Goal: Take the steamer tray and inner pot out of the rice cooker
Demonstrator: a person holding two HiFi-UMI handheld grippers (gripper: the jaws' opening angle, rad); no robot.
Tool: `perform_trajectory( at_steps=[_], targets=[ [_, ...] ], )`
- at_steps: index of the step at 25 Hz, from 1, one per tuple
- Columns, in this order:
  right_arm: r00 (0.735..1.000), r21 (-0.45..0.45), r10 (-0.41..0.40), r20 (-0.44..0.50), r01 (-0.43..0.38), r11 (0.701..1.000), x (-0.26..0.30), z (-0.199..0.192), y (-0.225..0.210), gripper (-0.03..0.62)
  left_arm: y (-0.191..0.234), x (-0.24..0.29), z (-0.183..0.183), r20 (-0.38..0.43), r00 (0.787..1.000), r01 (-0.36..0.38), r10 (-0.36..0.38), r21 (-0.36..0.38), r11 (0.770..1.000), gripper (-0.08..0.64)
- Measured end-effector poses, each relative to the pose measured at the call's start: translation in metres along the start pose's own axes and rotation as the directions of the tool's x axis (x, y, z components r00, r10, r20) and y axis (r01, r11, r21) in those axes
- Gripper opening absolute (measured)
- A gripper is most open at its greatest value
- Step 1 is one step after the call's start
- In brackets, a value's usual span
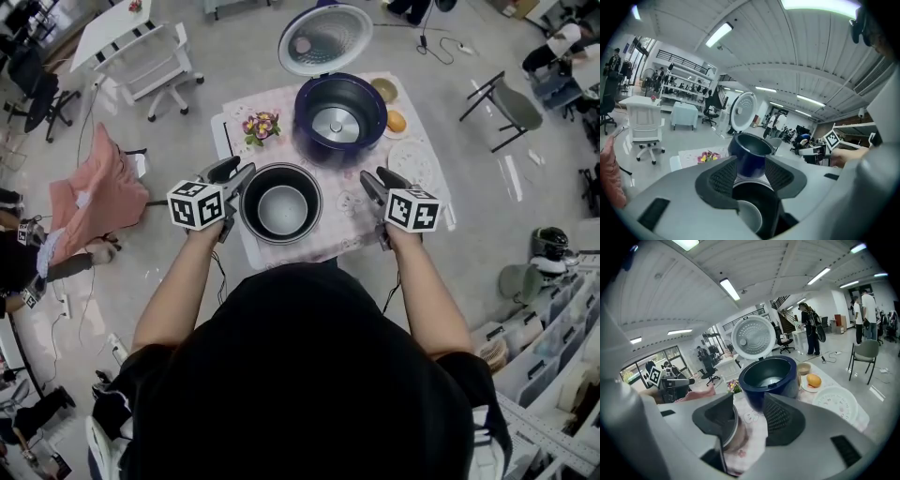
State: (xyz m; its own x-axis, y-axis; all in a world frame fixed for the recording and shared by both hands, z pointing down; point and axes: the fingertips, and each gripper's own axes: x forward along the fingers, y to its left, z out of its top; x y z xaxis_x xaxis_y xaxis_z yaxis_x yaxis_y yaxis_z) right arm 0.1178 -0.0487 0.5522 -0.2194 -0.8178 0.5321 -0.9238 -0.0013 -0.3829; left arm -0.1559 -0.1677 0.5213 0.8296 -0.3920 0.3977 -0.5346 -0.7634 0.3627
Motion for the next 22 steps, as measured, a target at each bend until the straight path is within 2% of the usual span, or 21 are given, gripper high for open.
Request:
perform_trajectory(
  at_steps=[6, 12, 22],
  targets=[
    [0.999, -0.063, -0.025, 0.047, 0.028, 0.998, -0.023, 0.02, 0.006, 0.202, -0.021, -0.001, 0.029, 0.056, 0.998, 0.031, -0.035, 0.065, 0.997, 0.202],
    [0.995, -0.087, -0.046, 0.093, 0.054, 0.995, -0.042, 0.031, 0.012, 0.201, -0.03, -0.007, 0.048, 0.085, 0.995, 0.04, -0.052, 0.136, 0.99, 0.202],
    [0.99, -0.094, -0.074, 0.116, 0.085, 0.992, -0.066, 0.028, 0.002, 0.199, -0.05, 0.003, 0.047, 0.08, 0.993, 0.08, -0.092, 0.145, 0.986, 0.202]
  ],
)
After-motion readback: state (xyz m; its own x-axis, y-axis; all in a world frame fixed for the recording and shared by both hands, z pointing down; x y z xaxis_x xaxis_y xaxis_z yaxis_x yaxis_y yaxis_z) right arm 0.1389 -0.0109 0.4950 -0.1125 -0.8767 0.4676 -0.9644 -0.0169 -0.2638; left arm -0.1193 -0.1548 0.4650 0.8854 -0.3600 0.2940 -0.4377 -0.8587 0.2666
